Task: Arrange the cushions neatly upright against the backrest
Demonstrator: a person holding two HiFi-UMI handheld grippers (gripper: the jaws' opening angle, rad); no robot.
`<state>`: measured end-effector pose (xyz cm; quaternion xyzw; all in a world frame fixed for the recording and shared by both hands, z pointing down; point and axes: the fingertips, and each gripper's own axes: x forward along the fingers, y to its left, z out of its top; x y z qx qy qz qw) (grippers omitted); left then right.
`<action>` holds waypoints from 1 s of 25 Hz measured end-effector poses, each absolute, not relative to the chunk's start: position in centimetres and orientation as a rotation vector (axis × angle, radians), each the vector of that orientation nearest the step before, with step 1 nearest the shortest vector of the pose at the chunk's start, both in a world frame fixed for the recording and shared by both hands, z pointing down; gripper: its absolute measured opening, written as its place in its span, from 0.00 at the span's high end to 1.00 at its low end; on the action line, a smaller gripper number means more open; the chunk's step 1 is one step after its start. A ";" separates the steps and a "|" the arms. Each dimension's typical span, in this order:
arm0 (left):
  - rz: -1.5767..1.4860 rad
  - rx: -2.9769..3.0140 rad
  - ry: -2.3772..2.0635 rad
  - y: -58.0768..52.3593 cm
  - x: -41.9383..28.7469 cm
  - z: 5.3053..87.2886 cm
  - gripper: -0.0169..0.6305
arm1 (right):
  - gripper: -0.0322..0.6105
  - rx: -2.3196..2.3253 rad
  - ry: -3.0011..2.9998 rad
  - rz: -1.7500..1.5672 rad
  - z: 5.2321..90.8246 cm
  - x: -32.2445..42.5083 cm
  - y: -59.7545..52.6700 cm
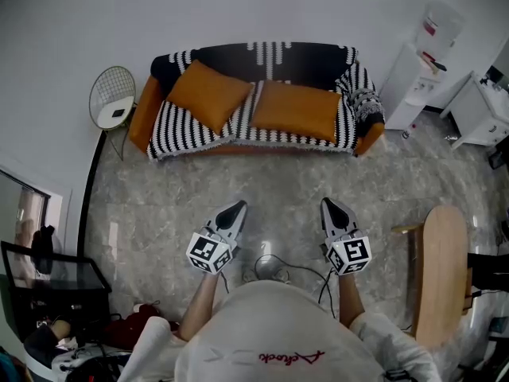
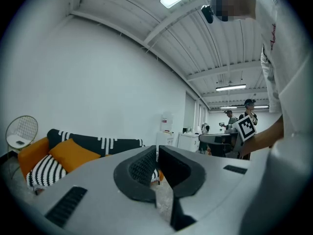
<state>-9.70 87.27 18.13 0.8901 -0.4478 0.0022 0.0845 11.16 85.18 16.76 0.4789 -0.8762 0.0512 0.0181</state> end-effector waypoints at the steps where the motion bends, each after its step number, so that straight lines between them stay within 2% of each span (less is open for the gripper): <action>1: 0.007 2.654 -1.337 87.2 -9.3 18.2 0.91 | 0.91 1.483 -2.728 0.158 16.7 11.4 85.2; 11: 0.007 2.634 -1.349 87.4 -5.7 19.2 0.91 | 0.91 1.436 -2.713 0.183 18.6 14.4 85.1; 25: 0.006 2.615 -1.359 83.0 -6.2 20.5 0.91 | 0.91 1.413 -2.728 0.208 19.2 13.9 80.7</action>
